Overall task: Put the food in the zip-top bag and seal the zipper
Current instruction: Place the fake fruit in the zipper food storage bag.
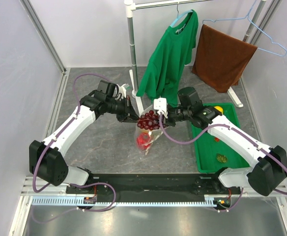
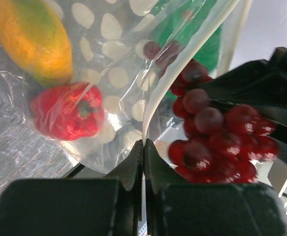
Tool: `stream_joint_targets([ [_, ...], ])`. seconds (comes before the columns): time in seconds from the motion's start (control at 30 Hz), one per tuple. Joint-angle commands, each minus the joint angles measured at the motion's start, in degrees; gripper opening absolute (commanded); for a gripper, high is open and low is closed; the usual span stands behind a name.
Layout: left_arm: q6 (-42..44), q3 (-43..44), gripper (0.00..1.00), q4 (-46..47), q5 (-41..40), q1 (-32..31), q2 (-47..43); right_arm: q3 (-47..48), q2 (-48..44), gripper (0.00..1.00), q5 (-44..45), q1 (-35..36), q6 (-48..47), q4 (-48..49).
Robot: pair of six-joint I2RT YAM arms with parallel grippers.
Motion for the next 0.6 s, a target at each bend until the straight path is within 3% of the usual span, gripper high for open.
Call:
stream_joint_targets([
  [0.0, 2.2, 2.5, 0.02, 0.8, 4.1, 0.3, -1.0, 1.1, 0.3, 0.34, 1.9, 1.0, -4.6, -2.6],
  [0.03, 2.3, 2.5, 0.02, 0.8, 4.3, 0.3, -1.1, 1.7, 0.5, 0.55, 2.1, 0.9, -3.3, -3.0],
  [0.1, 2.3, 2.3, 0.02, 0.8, 4.7, 0.3, -1.1, 3.4, 0.8, 0.63, 2.4, 1.0, -1.5, -3.0],
  [0.13, 2.3, 2.3, 0.02, 0.8, 4.9, 0.3, -1.0, 4.0, 0.9, 0.74, 2.4, 1.1, -0.7, -3.0],
  [0.33, 2.2, 2.5, 0.02, 0.7, 5.6, 0.3, -0.9, 8.1, -0.7, 0.89, 1.8, 1.0, 5.0, -2.7],
  [0.47, 2.0, 2.4, 0.02, 0.8, 5.9, 0.8, -0.5, 10.3, -3.5, 0.93, 5.6, 0.9, 9.1, -3.1],
  [0.57, 1.8, 2.4, 0.02, 0.8, 5.8, 1.0, -0.5, 10.0, -6.8, 0.93, 7.8, -1.1, 17.3, -3.8],
])
